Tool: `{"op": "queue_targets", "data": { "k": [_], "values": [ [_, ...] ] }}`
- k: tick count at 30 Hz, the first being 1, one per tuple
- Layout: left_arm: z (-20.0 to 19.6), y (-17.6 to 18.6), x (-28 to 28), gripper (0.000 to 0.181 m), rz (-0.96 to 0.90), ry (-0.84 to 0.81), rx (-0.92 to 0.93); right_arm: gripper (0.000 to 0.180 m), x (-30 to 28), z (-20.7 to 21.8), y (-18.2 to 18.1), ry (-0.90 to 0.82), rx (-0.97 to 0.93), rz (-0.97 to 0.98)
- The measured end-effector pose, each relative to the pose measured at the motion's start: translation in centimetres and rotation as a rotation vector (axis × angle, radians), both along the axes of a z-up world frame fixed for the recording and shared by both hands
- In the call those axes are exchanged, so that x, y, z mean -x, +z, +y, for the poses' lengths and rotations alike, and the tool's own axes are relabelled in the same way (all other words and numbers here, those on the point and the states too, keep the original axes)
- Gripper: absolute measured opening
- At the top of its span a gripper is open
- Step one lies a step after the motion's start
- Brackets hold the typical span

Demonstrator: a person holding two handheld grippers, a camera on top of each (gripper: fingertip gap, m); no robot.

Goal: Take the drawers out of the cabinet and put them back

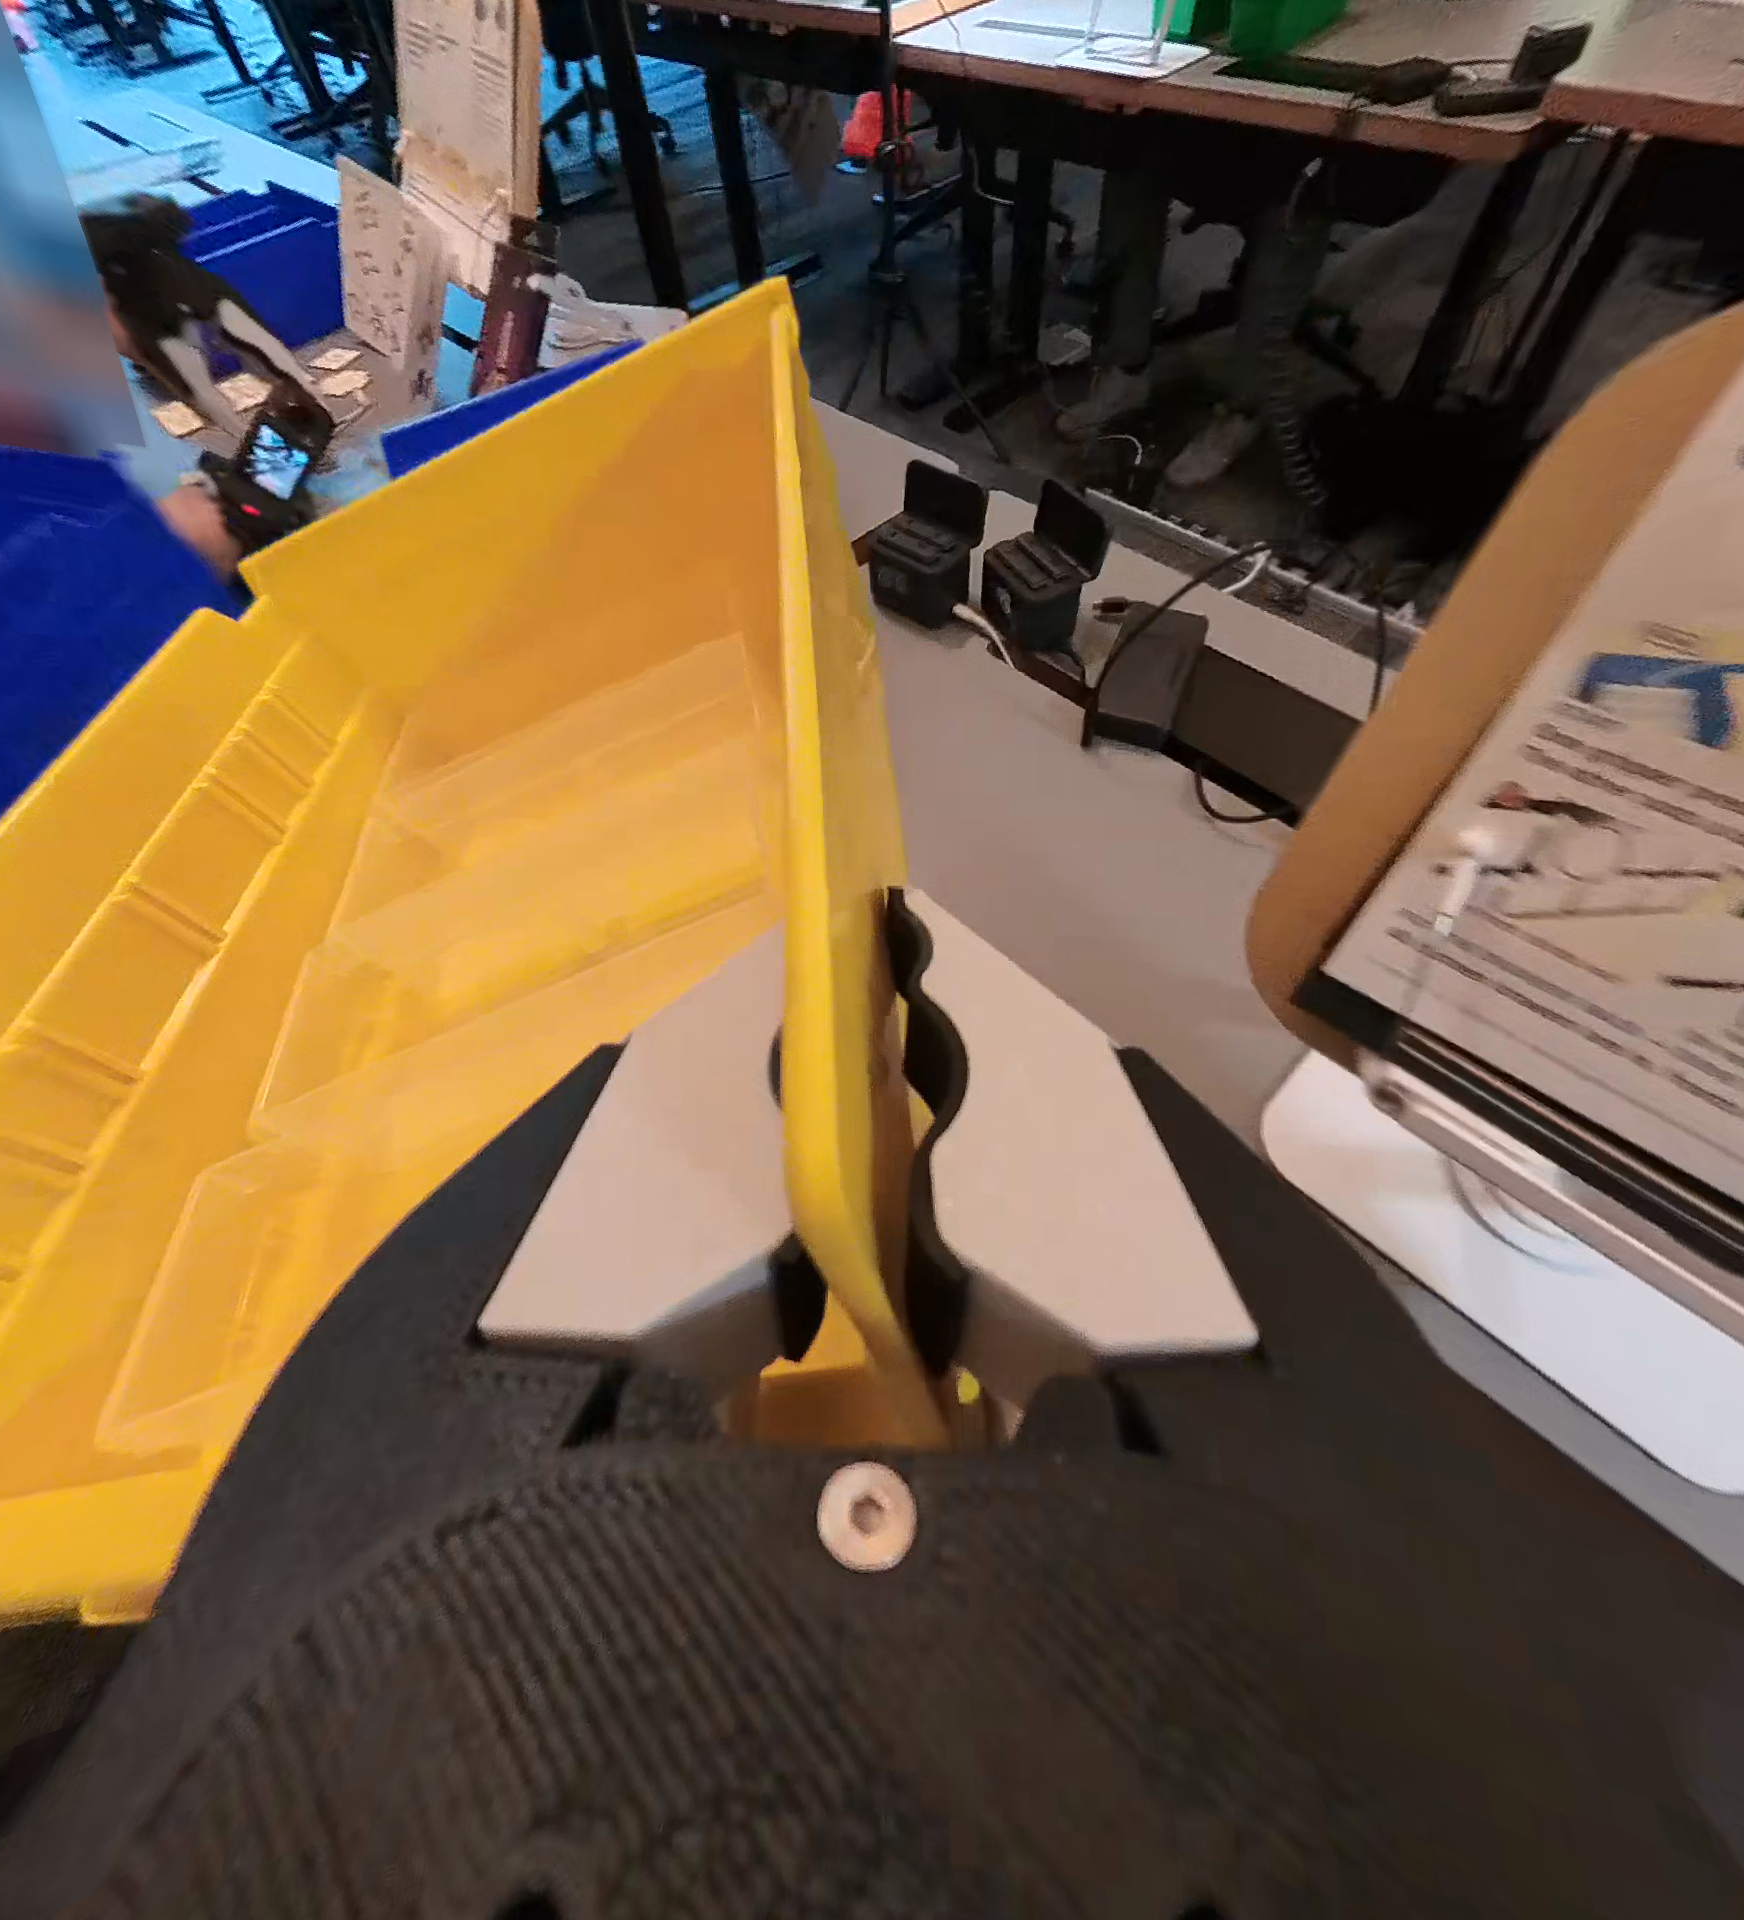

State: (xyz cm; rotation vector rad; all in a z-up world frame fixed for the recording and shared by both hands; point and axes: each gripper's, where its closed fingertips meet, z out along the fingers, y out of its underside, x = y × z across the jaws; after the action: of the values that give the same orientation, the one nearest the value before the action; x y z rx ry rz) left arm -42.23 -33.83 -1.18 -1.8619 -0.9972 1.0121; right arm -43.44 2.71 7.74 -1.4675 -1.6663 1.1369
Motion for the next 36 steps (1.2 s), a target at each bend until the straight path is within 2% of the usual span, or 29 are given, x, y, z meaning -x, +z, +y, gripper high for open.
{"op": "queue_targets", "data": {
  "k": [1,5,10,16,20,25,28,31,33,36],
  "values": [
    [-1.1,0.6,-0.5,0.005,0.006,0.017,-0.009,0.003,1.3,-1.1,-0.7,-0.015,-0.004,0.0],
    [-3.3,1.8,-2.1,0.005,0.016,0.02,-0.085,0.004,5.4,-5.1,-4.5,-0.08,0.08,-0.049],
    [-2.3,1.6,-3.6,0.005,-0.001,-0.036,-0.098,0.004,9.0,-8.6,-11.2,-0.204,0.18,-0.06],
    [-1.0,1.6,-4.9,0.005,-0.015,-0.078,-0.068,0.005,9.5,-10.4,-17.4,-0.321,0.26,0.071],
    [-0.5,1.4,-5.4,0.005,-0.034,-0.1,-0.016,0.006,9.1,-11.7,-22.2,-0.383,0.315,-0.006],
    [1.0,1.6,-5.6,0.004,-0.03,-0.127,0.008,0.005,8.9,-11.6,-22.9,-0.394,0.225,0.088],
    [2.3,2.1,-5.6,0.004,-0.012,-0.146,0.007,0.008,7.8,-12.1,-24.2,-0.483,0.3,0.084],
    [3.3,2.0,-6.1,0.005,-0.012,-0.147,0.061,0.02,7.4,-14.0,-24.0,-0.487,0.328,0.097],
    [3.8,1.9,-6.5,0.005,-0.013,-0.146,0.096,0.038,7.0,-15.6,-24.4,-0.461,0.378,0.061],
    [4.4,2.4,-6.9,0.005,0.008,-0.162,0.097,0.062,5.5,-18.6,-24.0,-0.332,0.477,0.009]
  ]
}}
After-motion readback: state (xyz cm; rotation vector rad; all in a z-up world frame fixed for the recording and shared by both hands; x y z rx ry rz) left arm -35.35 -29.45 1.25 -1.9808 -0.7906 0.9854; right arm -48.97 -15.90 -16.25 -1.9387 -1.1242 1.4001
